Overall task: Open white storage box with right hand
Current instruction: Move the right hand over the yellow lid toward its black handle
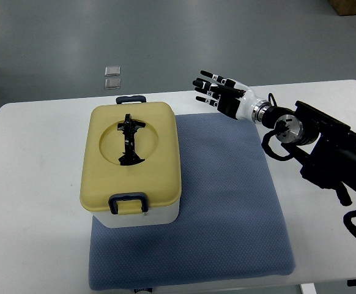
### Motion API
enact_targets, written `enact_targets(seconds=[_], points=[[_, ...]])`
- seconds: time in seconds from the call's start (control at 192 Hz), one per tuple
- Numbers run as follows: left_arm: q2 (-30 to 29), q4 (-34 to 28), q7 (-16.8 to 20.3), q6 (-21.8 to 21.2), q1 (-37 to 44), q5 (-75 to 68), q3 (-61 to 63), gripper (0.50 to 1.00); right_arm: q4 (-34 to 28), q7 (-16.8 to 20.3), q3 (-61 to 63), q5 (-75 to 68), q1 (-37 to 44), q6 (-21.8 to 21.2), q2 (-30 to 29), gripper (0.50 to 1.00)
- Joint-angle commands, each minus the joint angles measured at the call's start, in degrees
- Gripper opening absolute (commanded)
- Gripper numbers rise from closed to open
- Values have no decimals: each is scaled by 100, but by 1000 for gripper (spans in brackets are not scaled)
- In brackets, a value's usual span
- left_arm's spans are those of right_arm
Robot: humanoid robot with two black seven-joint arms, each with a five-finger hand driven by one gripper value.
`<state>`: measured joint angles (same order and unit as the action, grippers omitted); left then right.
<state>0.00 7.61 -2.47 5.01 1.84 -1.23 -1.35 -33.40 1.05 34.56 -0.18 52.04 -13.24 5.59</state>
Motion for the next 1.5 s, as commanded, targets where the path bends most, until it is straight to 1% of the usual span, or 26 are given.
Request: enact_targets(seconds=[0.0,0.412,0.527,0.678,0.809,0.897,1.022,1.111,1.247,1.388,1.497], points=[[0,-58,-8,0,1,0,38,1000,0,1,-11,0,-36,14,12,932],[0,-5,-8,0,18,-18,12,1000,0,-17,6,9,-1,-3,74,932],[0,-23,-8,0,10,-18,20,1000,-149,-43,-2,44,-1,6,144,930],[0,-49,-8,0,10,-18,12,1000,-439,-43,33,651,-19,-82,372,930],[0,-23,-8,0,10,-18,12,1000,-966,-105,33,1283,8,-337,697,930],[0,-23,-8,0,10,-18,12,1000,-1178,-149,33,1793,43,-566,873,930],[0,-32,-8,0,10,-18,12,1000,-1309,-333,68,2847,253,-1198,1093,930],[0,-32,-8,0,10,-18,12,1000,-1415,-500,77,3454,420,-1541,1198,928],[0,-32,-8,0,10,-18,12,1000,-1696,-553,77,4052,763,-2130,1366,928],[0,-32,-17,0,10,-18,12,1000,-1740,-562,77,4500,1194,-2176,1348,928],[0,-32,-8,0,10,-18,12,1000,-1775,-667,68,4922,1546,-2176,1278,928]])
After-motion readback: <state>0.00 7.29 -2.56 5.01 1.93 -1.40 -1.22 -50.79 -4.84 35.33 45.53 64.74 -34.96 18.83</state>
